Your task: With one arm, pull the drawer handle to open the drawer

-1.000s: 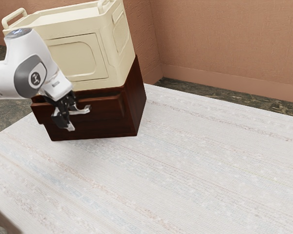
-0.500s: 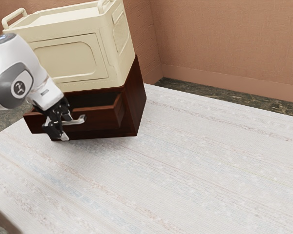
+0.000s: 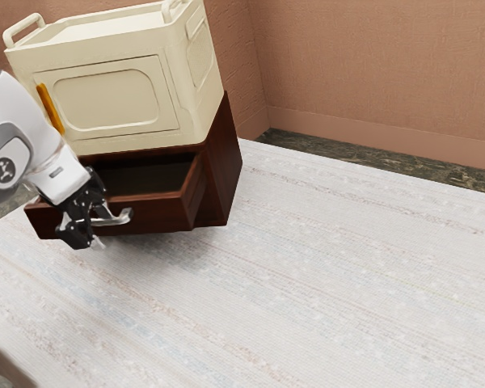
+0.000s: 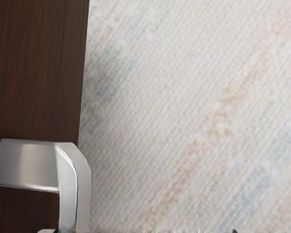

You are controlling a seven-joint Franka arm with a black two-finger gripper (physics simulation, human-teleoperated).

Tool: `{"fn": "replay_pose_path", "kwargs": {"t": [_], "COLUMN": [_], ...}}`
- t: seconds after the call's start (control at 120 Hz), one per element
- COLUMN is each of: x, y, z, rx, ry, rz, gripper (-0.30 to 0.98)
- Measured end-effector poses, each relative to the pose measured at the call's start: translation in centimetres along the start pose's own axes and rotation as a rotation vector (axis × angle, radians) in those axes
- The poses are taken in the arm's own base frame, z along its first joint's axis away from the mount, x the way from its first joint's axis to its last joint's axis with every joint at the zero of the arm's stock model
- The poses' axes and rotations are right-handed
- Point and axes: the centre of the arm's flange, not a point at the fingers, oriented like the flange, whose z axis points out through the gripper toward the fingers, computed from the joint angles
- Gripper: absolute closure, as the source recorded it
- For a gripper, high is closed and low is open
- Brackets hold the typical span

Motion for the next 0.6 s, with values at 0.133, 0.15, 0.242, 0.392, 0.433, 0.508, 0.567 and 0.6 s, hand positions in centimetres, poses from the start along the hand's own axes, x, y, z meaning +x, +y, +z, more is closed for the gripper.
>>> {"fn": "replay_pose_path", "kwargs": {"t": [0.133,0.15,0.242,0.392,0.433,0.508,0.567,0.6], "x": [-0.4,-0.4,-0.6,-0.7,-0.8,-0.9,-1.0,-1.0], "y": [1.1,1.2,1.9,2.9,3.2,3.4,3.4,3.3], "z": [-0.5,-0.5,-0.3,0.0,0.0,0.1,0.1,-0.1], "rx": [0.008,0.009,0.005,0.002,0.002,0.000,0.001,0.006], "ry": [0.005,0.006,-0.002,-0.014,-0.014,-0.016,-0.017,-0.019], "rz": [-0.012,-0.014,-0.021,-0.028,-0.033,-0.041,-0.048,-0.051], "gripper": [0.23,0.23,0.21,0.19,0.19,0.19,0.18,0.18]}}
